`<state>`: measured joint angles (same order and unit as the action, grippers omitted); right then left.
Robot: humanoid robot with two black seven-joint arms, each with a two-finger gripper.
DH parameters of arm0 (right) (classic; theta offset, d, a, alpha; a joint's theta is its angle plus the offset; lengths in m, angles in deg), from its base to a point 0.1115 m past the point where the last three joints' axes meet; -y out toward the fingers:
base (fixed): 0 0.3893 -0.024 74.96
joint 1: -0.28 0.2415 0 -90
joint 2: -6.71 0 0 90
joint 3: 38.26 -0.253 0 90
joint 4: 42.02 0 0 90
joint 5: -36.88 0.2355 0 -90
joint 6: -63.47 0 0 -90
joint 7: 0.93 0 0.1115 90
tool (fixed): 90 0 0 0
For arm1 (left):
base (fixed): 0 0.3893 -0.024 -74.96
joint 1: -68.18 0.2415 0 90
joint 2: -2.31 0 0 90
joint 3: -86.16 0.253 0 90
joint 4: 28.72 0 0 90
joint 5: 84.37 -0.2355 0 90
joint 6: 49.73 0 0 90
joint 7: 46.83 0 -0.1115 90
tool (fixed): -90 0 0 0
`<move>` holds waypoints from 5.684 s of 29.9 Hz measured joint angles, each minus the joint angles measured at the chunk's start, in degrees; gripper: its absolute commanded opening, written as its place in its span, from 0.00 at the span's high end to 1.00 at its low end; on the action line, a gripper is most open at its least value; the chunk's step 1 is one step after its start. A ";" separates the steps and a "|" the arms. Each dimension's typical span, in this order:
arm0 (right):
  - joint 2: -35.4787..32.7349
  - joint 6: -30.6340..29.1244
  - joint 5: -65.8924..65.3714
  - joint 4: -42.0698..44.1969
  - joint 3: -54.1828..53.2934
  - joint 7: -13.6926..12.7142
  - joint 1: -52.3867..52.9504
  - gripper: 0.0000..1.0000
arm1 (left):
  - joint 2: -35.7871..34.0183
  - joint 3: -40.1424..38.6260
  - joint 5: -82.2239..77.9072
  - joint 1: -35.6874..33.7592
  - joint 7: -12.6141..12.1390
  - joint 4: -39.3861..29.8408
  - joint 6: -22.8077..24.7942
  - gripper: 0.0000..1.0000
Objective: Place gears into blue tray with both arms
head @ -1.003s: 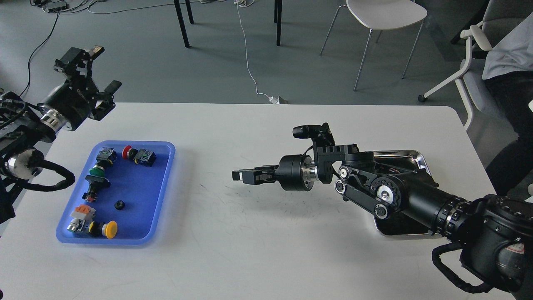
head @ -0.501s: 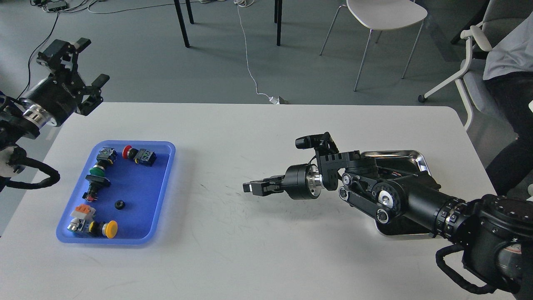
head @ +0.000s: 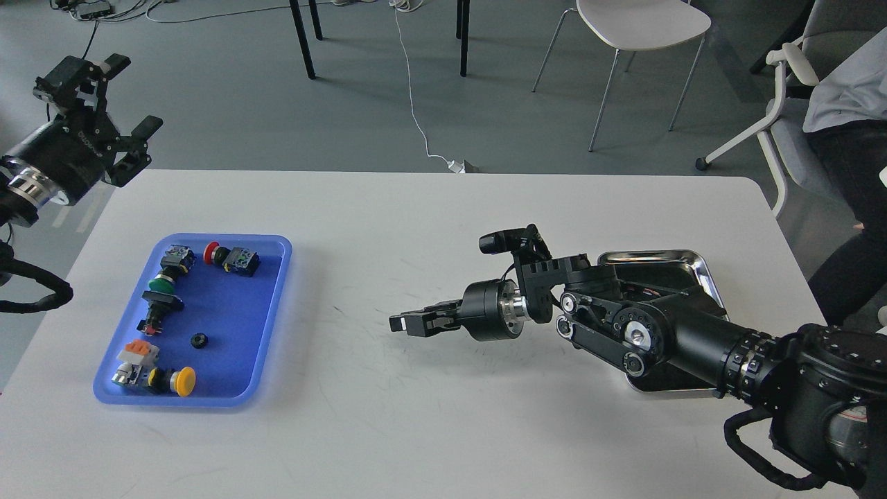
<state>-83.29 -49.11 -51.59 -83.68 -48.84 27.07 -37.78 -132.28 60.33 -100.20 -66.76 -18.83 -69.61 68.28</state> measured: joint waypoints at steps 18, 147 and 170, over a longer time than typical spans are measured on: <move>0.00 0.14 -0.13 0.86 2.78 0.00 -0.09 0.75 | -2.67 0.08 0.01 -0.06 0.00 -2.05 -0.14 0.01; -21.99 22.32 60.78 12.23 -25.90 0.00 -8.86 0.06 | 15.63 13.92 -109.18 -5.24 -0.02 -33.50 -18.06 0.12; -23.29 22.23 60.77 12.28 -25.80 0.00 -8.88 0.06 | 18.73 24.42 -109.18 -5.46 -0.01 -21.90 -28.68 0.24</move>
<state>-106.58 -26.88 9.19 -71.39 -74.64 27.07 -46.66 -113.54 84.75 -209.38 -72.23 -18.84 -91.51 39.60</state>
